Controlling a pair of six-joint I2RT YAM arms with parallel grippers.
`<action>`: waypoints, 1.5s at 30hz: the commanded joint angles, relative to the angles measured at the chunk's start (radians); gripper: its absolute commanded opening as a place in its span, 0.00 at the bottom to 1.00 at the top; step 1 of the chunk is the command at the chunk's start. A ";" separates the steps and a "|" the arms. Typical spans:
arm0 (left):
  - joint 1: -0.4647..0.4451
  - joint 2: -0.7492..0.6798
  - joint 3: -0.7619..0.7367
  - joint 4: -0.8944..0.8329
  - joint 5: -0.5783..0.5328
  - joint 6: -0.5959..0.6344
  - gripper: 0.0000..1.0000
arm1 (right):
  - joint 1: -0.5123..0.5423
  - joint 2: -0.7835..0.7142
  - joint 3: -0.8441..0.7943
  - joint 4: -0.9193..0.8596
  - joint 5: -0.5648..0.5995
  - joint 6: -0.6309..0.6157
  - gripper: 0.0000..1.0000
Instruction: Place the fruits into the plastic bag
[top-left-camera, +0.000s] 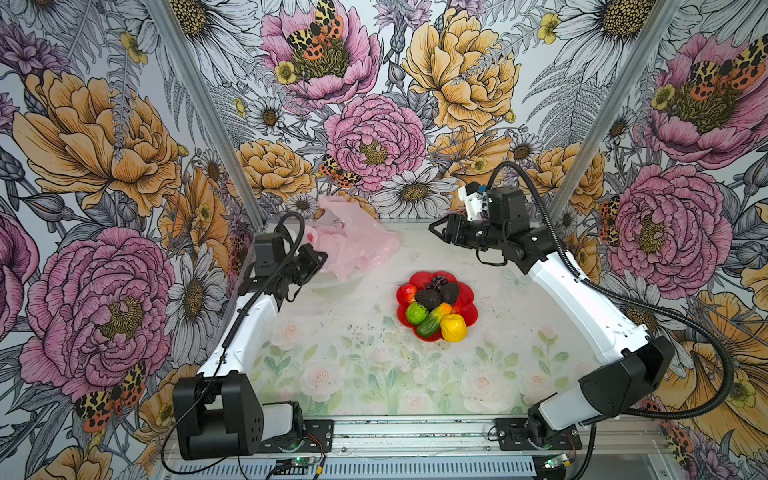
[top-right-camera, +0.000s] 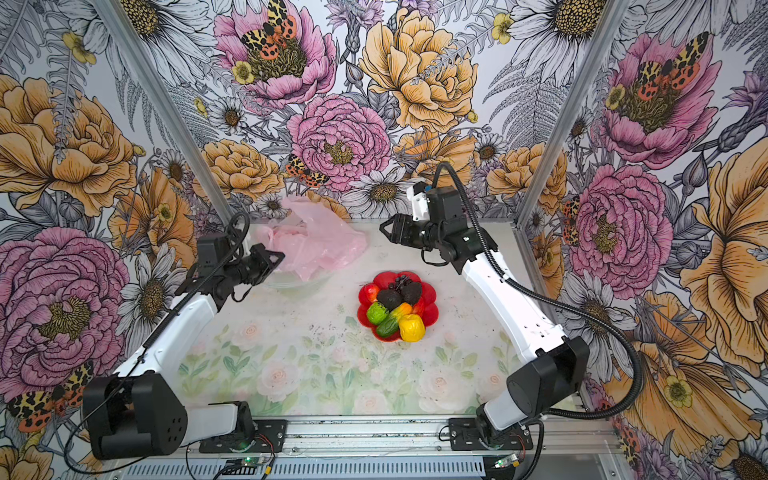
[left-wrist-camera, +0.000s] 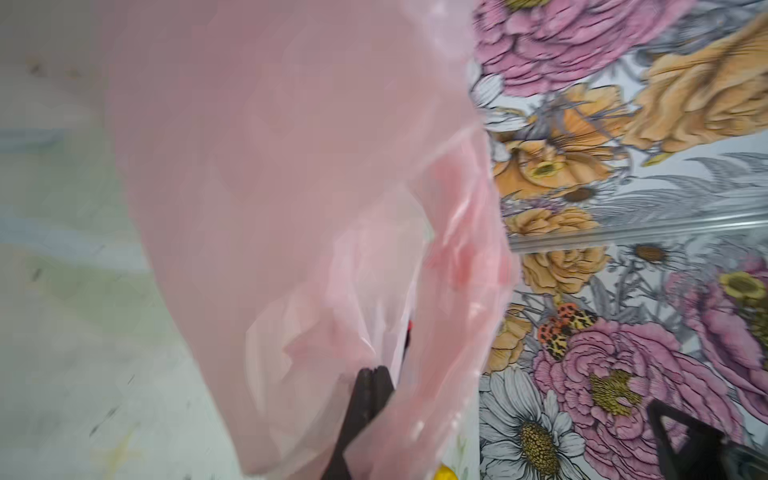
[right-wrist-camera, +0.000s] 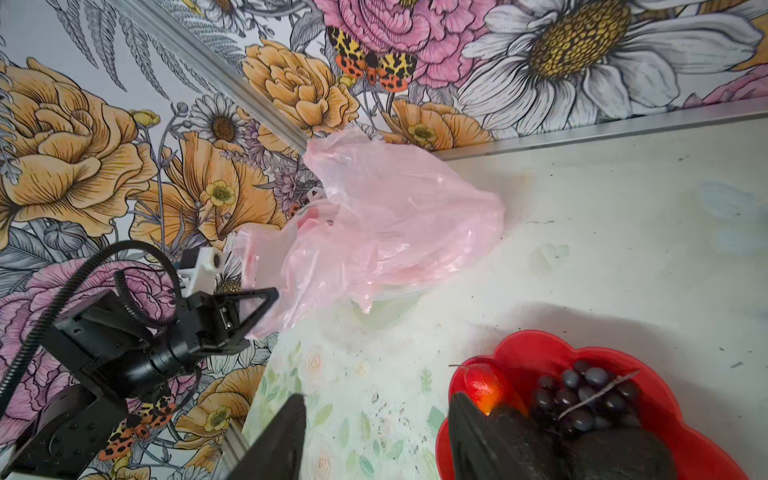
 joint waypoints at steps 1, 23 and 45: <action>-0.017 -0.098 -0.084 -0.203 -0.100 0.062 0.00 | 0.052 0.110 0.074 -0.022 0.046 -0.008 0.58; -0.178 -0.223 -0.289 -0.314 -0.050 -0.018 0.00 | 0.355 0.951 1.029 -0.253 0.245 -0.383 0.77; -0.218 -0.428 -0.418 -0.382 -0.094 -0.157 0.00 | 0.441 1.082 0.987 -0.184 0.348 -0.664 1.00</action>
